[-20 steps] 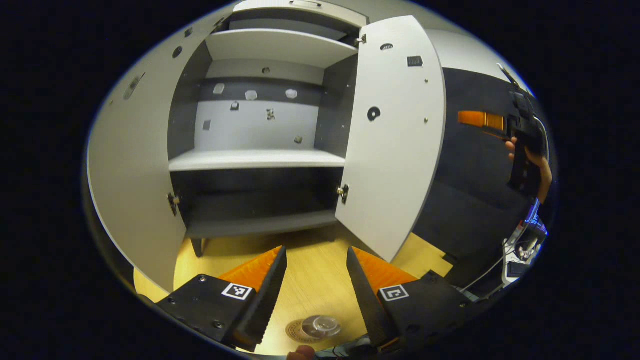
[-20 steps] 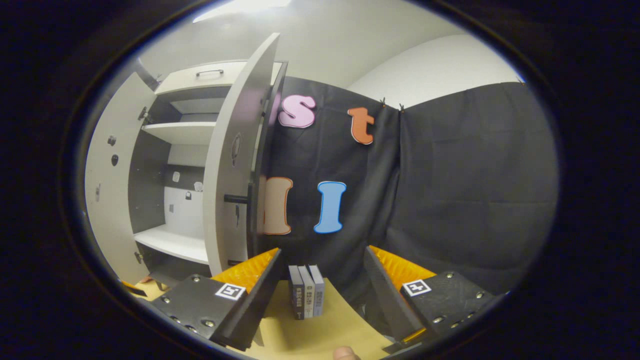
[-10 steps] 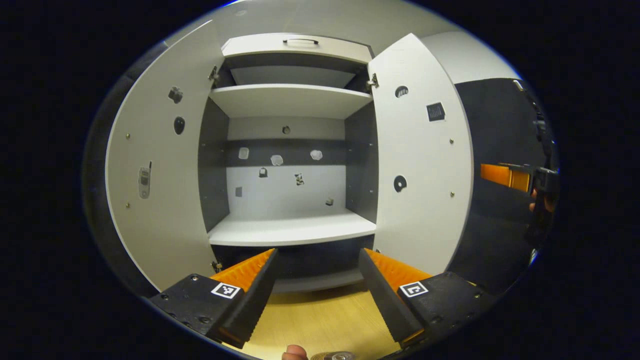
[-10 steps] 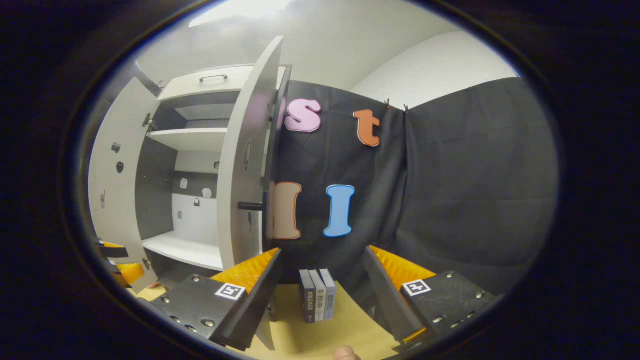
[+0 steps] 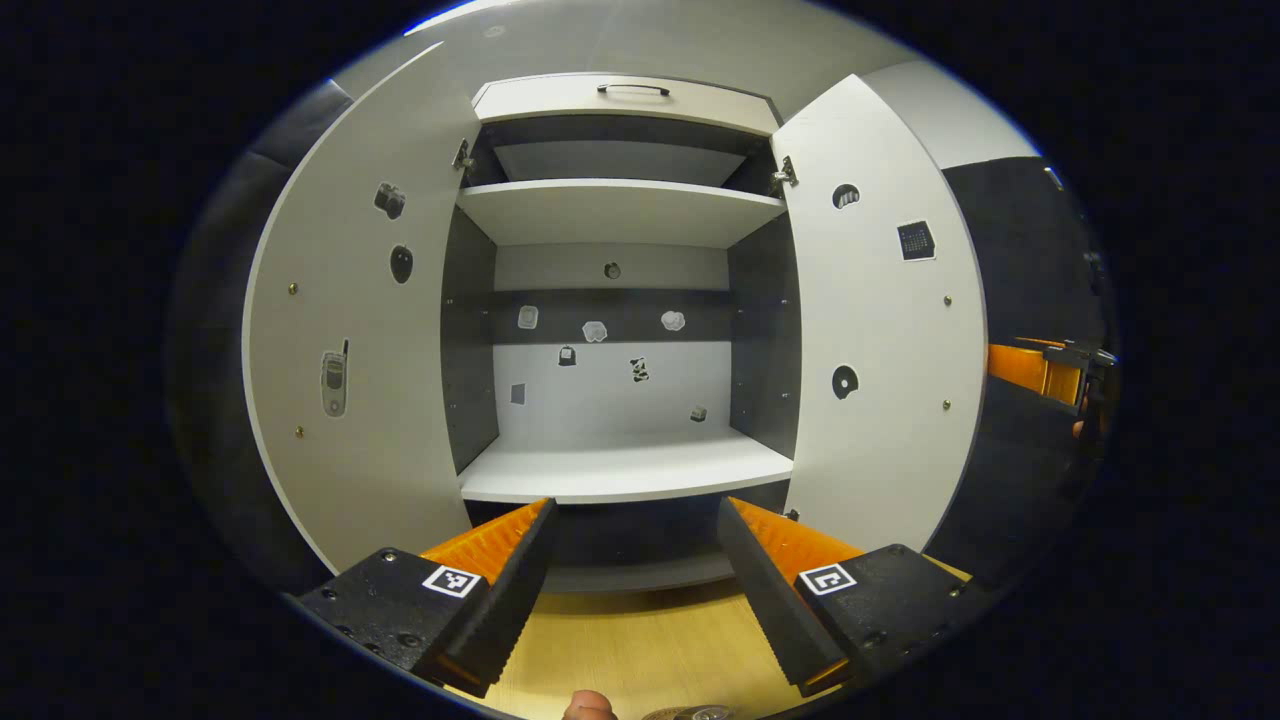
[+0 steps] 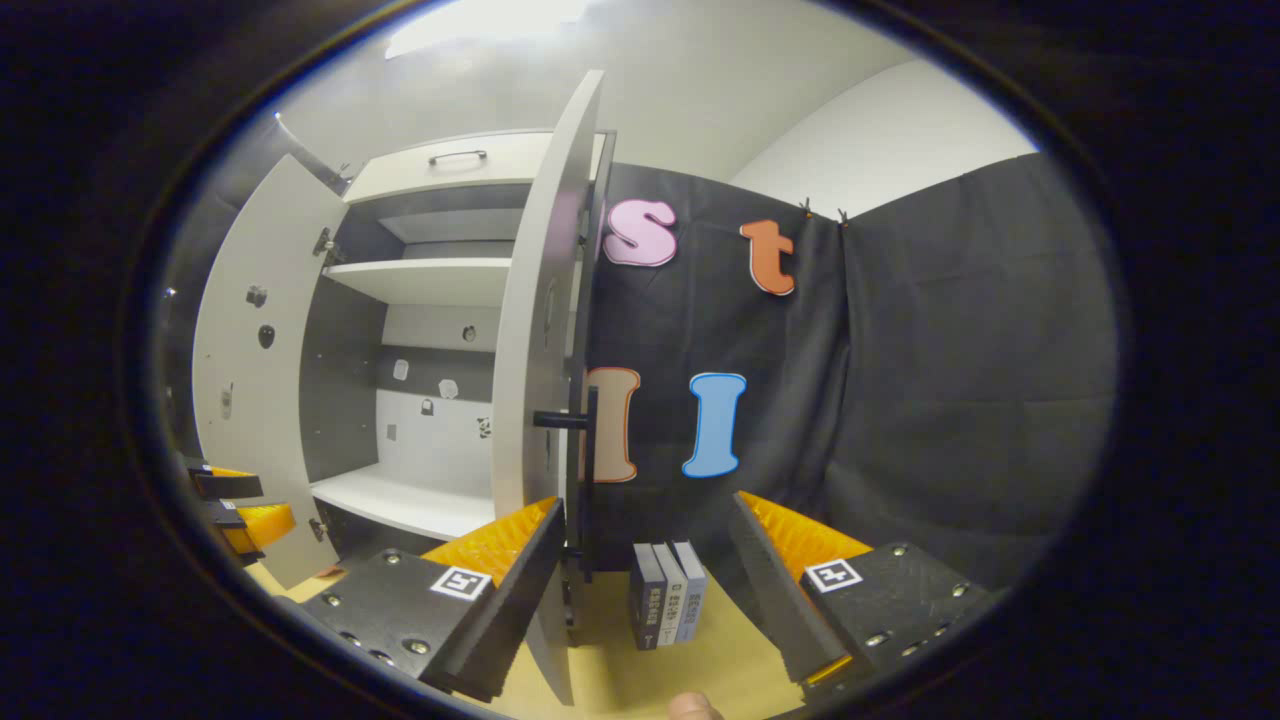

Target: Grasp the bottle in the cabinet with the left hand and place it on the coaster, then close the right door with the right hand and the left door with the left hand.

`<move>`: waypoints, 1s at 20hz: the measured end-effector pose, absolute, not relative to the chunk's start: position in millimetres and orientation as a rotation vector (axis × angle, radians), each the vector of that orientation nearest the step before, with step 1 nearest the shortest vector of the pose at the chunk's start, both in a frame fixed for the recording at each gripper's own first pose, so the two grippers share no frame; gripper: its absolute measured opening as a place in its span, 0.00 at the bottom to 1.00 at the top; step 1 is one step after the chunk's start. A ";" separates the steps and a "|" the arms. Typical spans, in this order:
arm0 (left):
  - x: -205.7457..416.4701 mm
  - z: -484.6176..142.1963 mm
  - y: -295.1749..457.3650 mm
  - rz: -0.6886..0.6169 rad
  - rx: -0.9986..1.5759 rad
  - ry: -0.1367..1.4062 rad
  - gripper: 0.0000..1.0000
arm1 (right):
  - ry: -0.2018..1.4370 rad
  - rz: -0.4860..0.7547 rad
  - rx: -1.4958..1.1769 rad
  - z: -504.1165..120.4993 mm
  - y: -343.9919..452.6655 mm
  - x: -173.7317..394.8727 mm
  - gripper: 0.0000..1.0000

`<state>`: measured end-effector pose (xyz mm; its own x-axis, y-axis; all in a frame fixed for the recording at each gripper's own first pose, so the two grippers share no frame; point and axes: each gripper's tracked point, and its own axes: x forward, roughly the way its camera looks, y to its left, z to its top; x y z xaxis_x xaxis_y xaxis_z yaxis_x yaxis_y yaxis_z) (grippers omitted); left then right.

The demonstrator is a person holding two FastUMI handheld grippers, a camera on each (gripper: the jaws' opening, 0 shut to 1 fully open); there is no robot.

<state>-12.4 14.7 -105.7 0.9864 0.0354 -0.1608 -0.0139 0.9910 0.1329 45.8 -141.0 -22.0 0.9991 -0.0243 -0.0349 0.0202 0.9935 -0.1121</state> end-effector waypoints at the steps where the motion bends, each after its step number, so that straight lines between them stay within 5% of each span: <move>1: -12.0 -105.5 18.6 0.034 0.130 0.165 1.00 | 0.041 -0.029 -0.112 -24.6 -141.7 45.5 0.99; 20: -14.0 -95.9 48.1 0.097 0.088 0.150 0.99 | 0.073 0.124 -0.066 -34.3 -57.6 53.0 0.96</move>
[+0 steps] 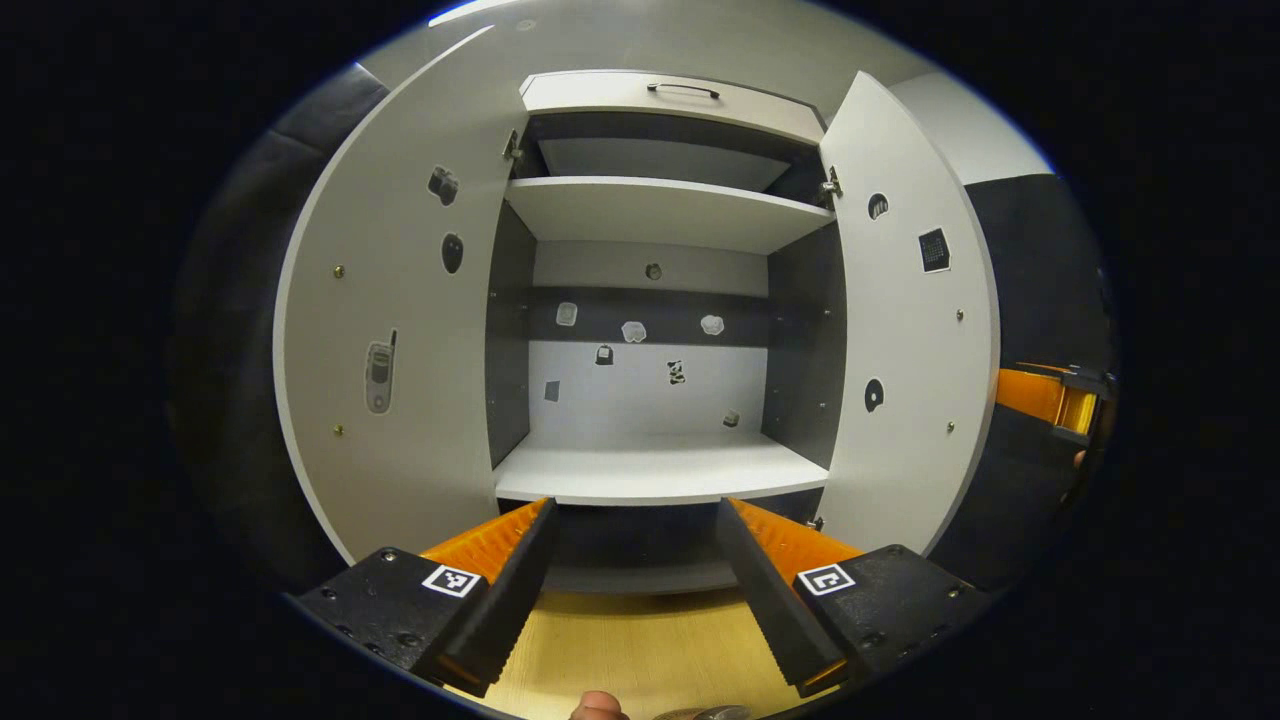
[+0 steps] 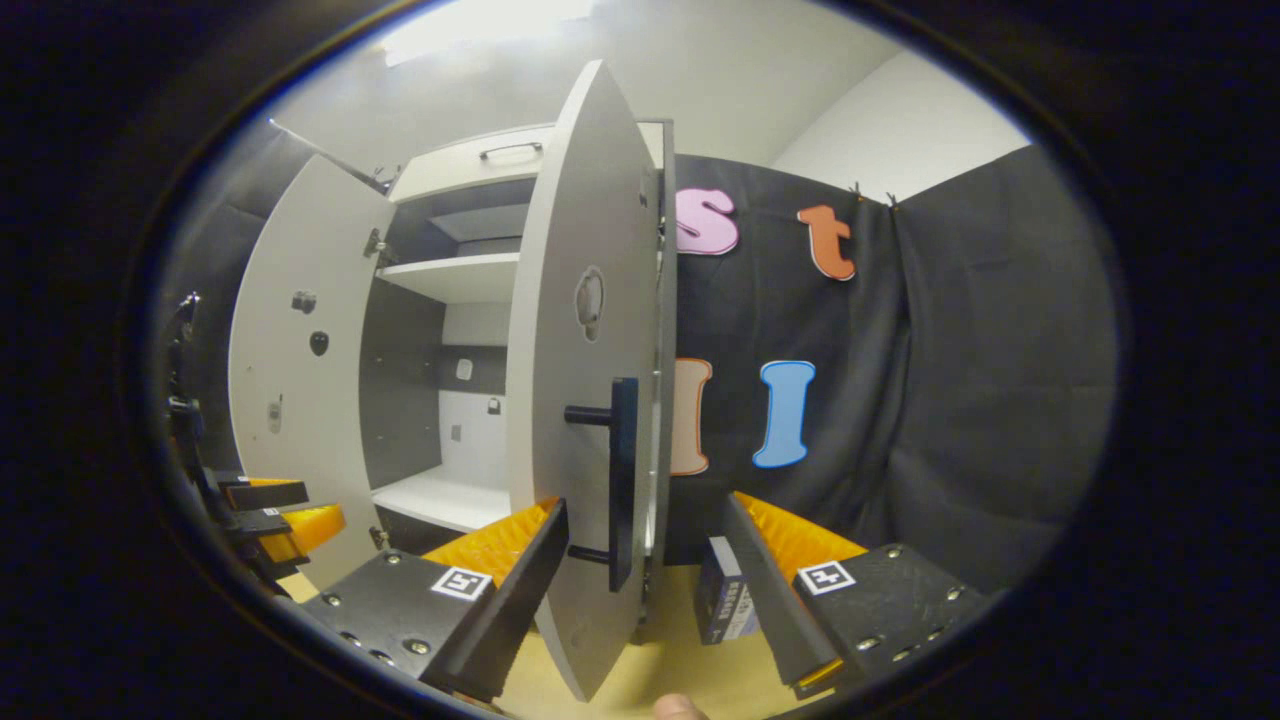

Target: Grasp the bottle in the cabinet with the left hand and place it on the coaster, then close the right door with the right hand and the left door with the left hand.

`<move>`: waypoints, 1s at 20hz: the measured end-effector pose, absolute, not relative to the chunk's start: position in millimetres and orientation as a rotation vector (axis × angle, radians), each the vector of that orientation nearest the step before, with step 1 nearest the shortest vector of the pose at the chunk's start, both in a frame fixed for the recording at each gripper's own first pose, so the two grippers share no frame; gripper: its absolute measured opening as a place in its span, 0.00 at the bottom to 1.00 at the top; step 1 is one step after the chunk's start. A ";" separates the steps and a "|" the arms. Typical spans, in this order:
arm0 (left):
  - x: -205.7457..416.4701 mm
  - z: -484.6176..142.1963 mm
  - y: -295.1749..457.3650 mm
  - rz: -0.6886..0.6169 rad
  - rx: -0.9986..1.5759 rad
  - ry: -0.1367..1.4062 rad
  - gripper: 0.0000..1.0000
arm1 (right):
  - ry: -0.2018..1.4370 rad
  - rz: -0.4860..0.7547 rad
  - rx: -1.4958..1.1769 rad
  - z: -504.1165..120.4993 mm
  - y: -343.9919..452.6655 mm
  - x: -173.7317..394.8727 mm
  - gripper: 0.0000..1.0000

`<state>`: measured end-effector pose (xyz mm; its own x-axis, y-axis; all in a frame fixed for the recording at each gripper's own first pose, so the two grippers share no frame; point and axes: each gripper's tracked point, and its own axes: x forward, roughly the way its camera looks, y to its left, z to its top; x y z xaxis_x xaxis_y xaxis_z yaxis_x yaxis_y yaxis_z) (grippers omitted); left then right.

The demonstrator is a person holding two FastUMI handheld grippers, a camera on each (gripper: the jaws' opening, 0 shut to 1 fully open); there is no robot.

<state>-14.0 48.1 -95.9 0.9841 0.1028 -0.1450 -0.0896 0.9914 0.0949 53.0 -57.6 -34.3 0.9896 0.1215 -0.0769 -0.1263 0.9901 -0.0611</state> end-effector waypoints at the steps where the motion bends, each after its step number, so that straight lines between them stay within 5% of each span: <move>1: -16.2 -95.1 51.2 0.104 0.091 0.150 0.99 | 0.074 0.134 -0.064 -35.8 -52.9 54.6 0.96; 20: -48.7 -94.1 102.3 0.227 0.102 0.157 0.99 | 0.082 0.381 -0.068 -34.1 70.5 66.3 0.95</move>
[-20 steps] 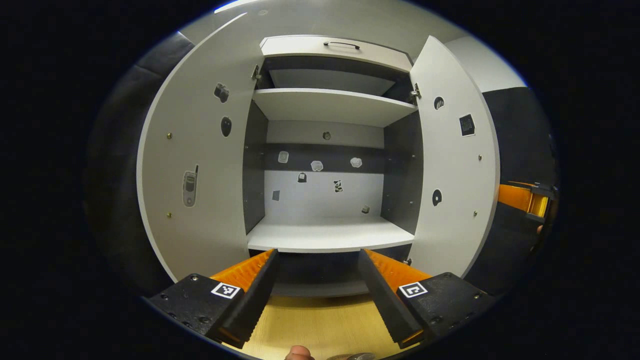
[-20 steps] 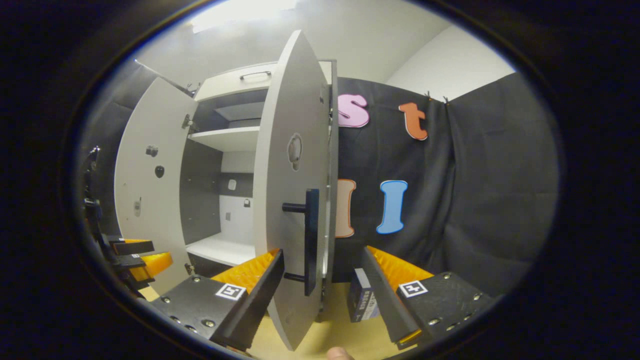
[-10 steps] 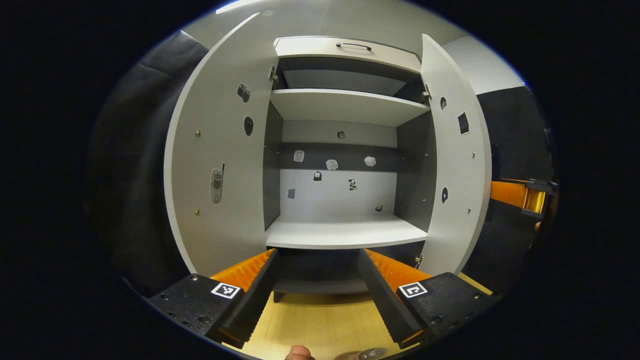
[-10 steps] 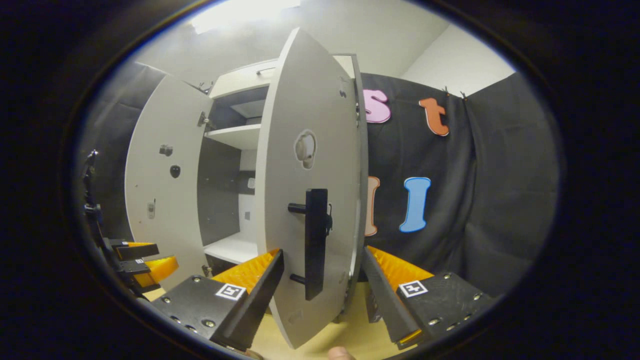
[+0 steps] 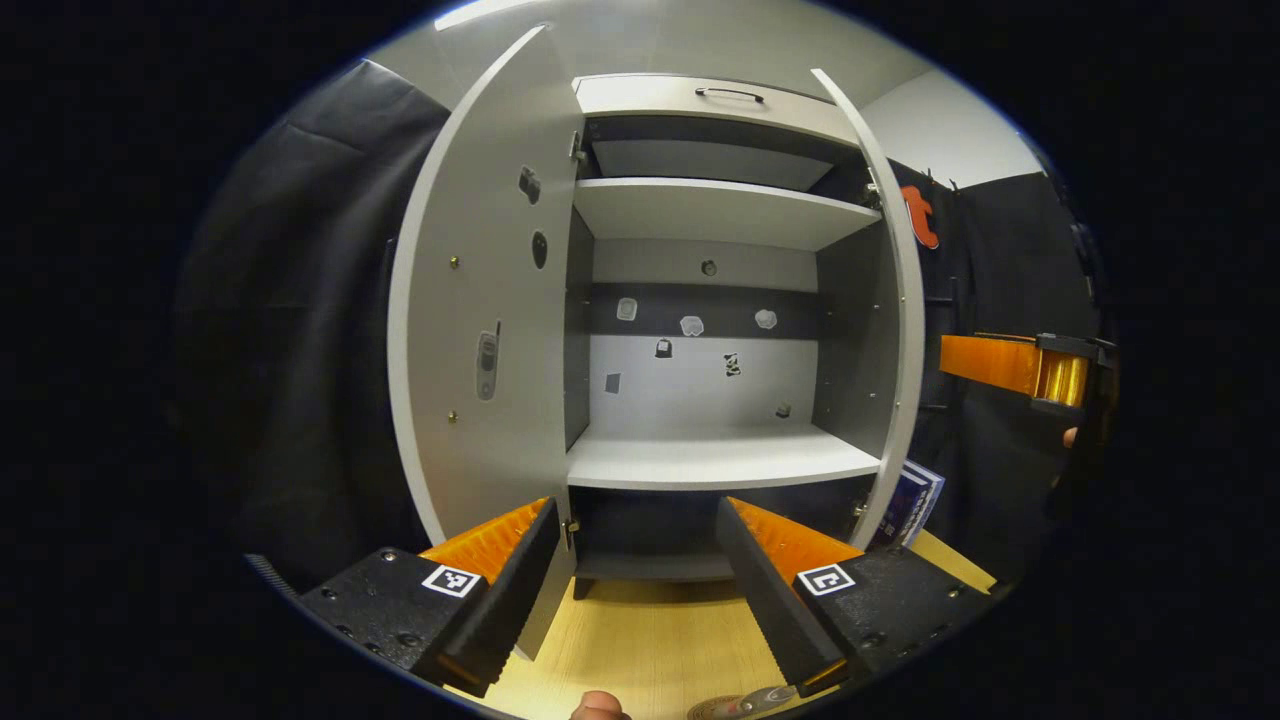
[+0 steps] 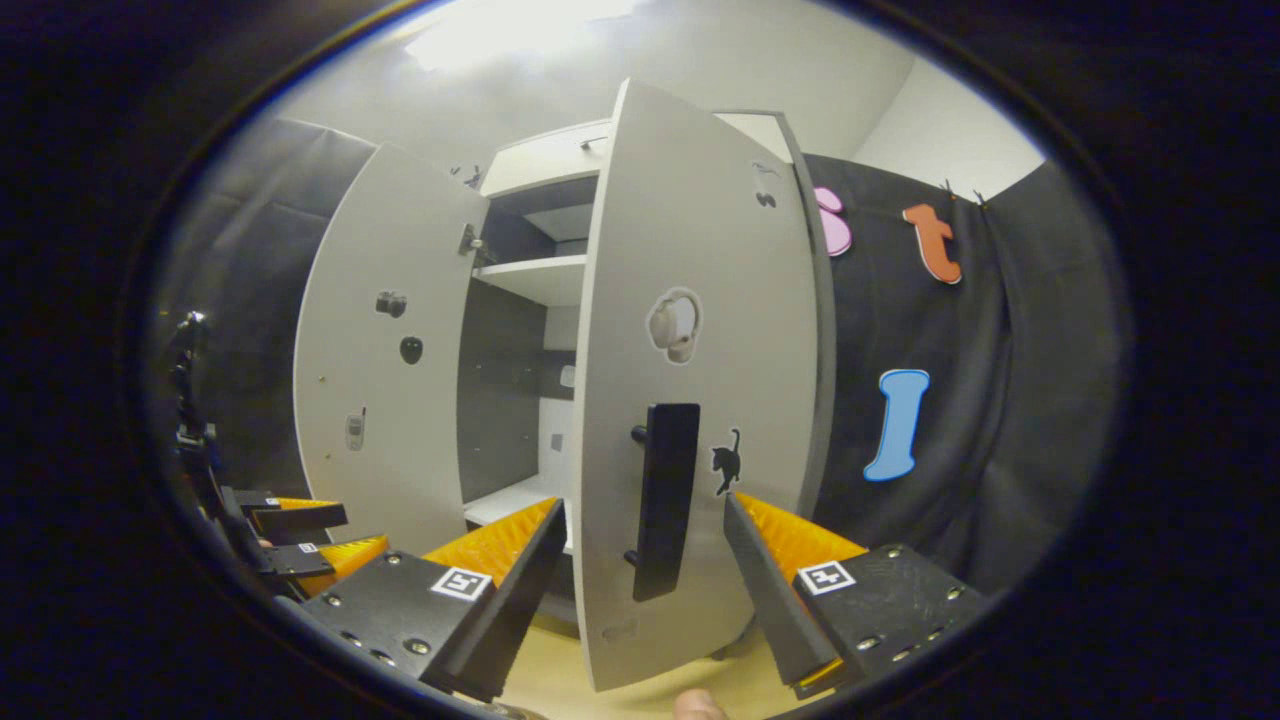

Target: Grasp the bottle in the cabinet with the left hand and place it on the coaster, then close the right door with the right hand and the left door with the left hand.

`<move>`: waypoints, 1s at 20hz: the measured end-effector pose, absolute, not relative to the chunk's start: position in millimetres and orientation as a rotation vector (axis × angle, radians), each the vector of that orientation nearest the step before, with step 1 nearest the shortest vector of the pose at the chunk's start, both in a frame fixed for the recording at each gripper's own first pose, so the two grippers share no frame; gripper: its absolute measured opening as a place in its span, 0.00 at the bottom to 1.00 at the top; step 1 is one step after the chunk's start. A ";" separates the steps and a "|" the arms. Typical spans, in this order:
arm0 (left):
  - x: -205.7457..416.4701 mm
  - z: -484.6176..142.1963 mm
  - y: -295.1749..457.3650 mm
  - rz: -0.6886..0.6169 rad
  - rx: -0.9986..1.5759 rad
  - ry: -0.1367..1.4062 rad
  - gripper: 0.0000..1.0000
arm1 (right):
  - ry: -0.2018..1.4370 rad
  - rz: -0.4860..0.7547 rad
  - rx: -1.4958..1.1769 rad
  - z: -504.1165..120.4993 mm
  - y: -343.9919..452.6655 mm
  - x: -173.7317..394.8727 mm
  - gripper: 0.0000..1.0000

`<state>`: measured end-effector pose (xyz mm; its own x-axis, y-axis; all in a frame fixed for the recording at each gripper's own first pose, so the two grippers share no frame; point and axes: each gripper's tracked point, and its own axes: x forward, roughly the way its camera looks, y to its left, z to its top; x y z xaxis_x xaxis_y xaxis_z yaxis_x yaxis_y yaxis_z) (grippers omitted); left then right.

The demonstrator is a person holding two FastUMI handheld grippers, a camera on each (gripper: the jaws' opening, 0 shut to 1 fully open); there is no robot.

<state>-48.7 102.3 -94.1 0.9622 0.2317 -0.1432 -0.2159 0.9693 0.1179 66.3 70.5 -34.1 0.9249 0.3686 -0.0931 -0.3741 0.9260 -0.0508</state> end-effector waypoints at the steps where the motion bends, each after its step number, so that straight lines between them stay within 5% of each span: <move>1: -50.6 -93.9 106.1 0.236 0.101 0.157 0.99 | 0.086 0.390 -0.070 -36.5 73.9 65.3 0.95; 20: -88.7 -85.1 167.3 0.304 0.086 0.151 0.99 | 0.109 0.409 -0.047 -48.9 122.6 49.4 0.96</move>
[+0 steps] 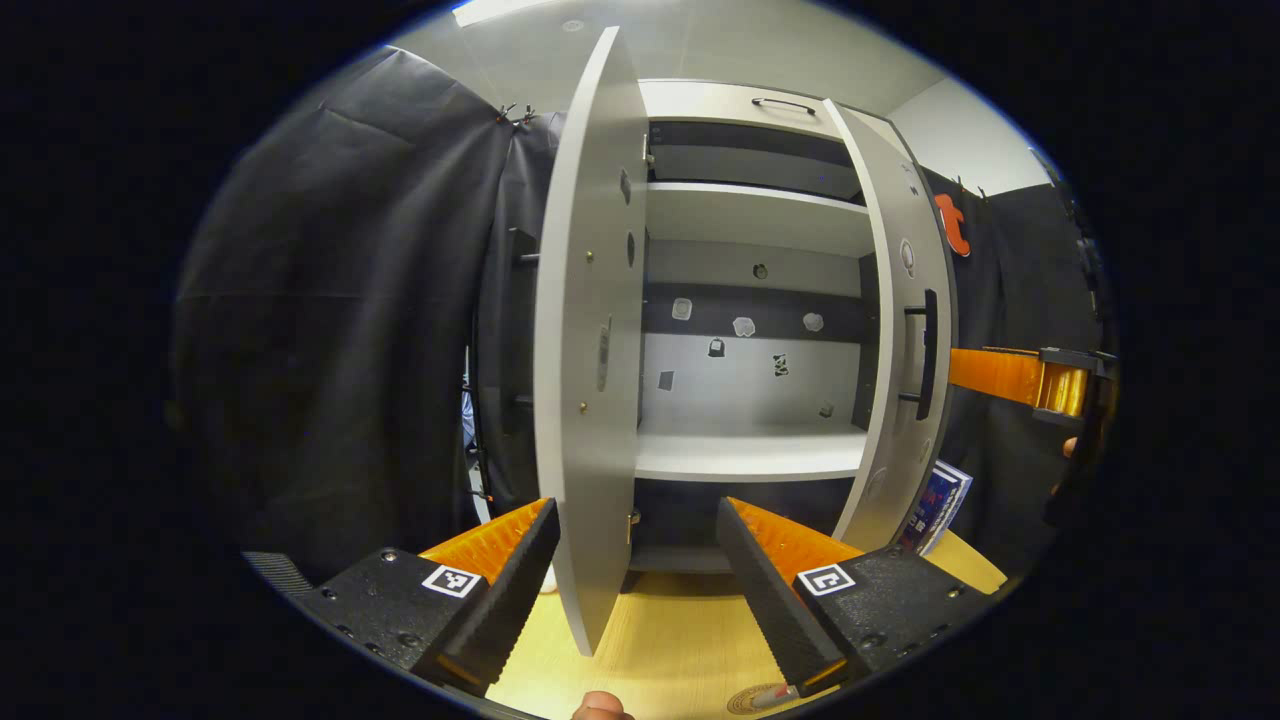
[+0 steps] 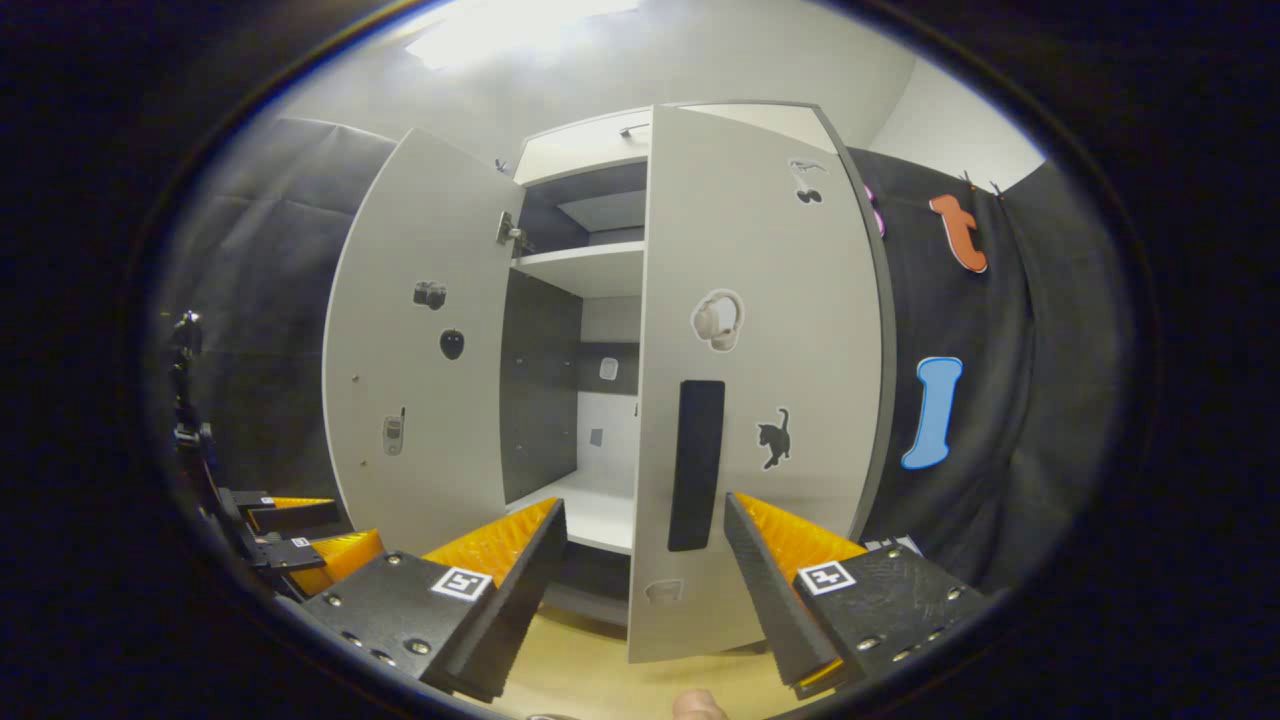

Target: Grasp the bottle in the cabinet with the left hand and place it on the coaster, then close the right door with the right hand and the left door with the left hand.

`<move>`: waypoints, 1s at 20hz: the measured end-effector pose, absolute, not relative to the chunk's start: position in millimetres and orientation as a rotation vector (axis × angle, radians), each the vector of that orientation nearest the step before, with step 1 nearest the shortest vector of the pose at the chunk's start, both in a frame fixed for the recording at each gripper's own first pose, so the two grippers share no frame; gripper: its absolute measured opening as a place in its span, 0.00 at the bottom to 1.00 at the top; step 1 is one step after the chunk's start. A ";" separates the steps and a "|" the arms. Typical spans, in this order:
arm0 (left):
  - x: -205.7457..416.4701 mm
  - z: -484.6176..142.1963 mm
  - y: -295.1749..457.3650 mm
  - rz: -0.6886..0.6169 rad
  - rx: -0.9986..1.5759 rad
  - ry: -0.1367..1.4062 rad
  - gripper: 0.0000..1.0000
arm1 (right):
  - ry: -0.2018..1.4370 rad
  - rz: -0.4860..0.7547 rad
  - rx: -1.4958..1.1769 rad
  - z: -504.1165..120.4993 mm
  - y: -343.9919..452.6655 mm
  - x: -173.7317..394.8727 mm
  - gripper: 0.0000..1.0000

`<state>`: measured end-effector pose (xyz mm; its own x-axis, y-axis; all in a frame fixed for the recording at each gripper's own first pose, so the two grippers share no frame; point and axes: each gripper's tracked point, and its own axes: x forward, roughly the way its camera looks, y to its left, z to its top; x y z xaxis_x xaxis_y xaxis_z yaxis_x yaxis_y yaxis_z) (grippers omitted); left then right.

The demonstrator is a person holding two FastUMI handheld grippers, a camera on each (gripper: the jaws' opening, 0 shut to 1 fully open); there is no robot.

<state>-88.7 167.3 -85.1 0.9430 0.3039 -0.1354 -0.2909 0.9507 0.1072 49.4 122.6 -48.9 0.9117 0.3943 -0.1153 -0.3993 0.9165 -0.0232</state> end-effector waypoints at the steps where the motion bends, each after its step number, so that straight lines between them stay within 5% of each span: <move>1: -91.2 -83.5 172.5 0.307 0.088 0.152 0.99 | 0.110 0.405 -0.047 -50.4 125.4 48.4 0.95; 20: -103.7 -75.6 254.4 0.355 0.101 0.146 0.99 | 0.132 0.329 -0.059 -69.1 152.0 27.2 0.96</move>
